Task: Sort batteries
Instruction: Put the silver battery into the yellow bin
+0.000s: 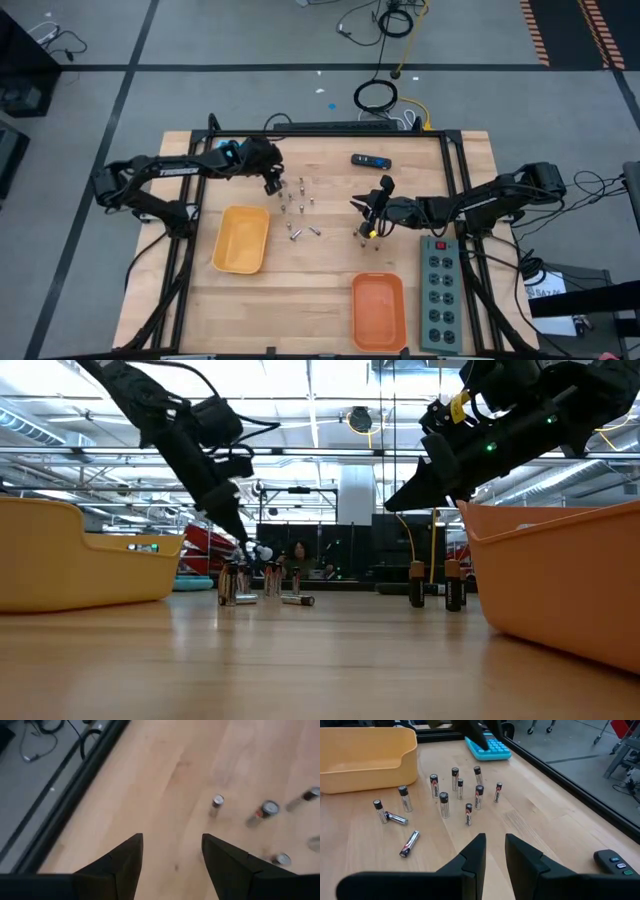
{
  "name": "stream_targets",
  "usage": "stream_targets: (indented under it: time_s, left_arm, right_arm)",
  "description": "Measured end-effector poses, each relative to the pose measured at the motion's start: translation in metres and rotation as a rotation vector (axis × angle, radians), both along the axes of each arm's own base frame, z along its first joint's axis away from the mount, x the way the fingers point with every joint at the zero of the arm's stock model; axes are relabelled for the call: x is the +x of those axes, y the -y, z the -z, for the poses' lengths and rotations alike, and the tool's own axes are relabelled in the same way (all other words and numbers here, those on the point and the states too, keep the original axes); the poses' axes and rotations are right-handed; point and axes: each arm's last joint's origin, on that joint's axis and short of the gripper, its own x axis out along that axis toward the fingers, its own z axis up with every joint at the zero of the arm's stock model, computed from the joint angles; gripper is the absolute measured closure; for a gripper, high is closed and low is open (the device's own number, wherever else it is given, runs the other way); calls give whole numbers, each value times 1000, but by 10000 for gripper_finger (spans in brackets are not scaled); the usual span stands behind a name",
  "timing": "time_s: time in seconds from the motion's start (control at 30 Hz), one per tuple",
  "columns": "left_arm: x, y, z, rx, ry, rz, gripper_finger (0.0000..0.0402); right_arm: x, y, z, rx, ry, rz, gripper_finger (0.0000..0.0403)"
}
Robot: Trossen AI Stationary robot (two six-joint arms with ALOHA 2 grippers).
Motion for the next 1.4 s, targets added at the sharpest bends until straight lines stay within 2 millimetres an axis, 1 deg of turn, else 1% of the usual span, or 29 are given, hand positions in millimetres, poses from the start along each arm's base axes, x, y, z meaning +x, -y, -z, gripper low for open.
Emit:
stream_targets:
  time_s: [0.1, 0.17, 0.3, 0.4, 0.53, 0.6, 0.73, 0.8, 0.9, 1.03, 1.17, 1.4]
  left_arm:
    - [-1, 6, 1, -73, 1, 50, 188]
    - [0, 13, 4, -123, -18, 92, 188]
    - [3, 22, 13, -162, -78, 138, 188]
    - [5, 21, 17, -191, -84, 119, 188]
    - [12, 12, 14, -245, -80, 42, 188]
    - [15, 10, 14, -257, -100, 38, 188]
    - [17, 14, 8, -268, -122, 83, 188]
    - [13, 18, 5, -271, -158, 109, 188]
    - [10, 22, 1, -274, -168, 126, 188]
    - [12, 29, -1, -272, -176, 181, 188]
    - [17, 34, 4, -254, -190, 229, 188]
    - [18, 34, 21, -219, -209, 248, 188]
  right_arm:
    - [0, 0, 0, 0, 0, 0, 339]
    - [0, 0, 0, 0, 0, 0, 339]
    - [0, 0, 0, 5, 3, 2, 339]
    - [0, 0, 0, 7, 5, 3, 339]
    - [0, 0, 0, 10, 10, 4, 339]
    - [0, 0, 0, 10, 11, 4, 339]
    - [0, 0, 1, 21, 3, 9, 339]
    - [-1, 0, 1, 21, -4, 10, 339]
    - [-1, 0, 2, 20, -8, 10, 339]
    - [-1, 0, 2, 19, -12, 9, 339]
    - [-1, -1, 2, 20, -14, 7, 339]
    - [-1, -1, 3, 24, -18, 10, 339]
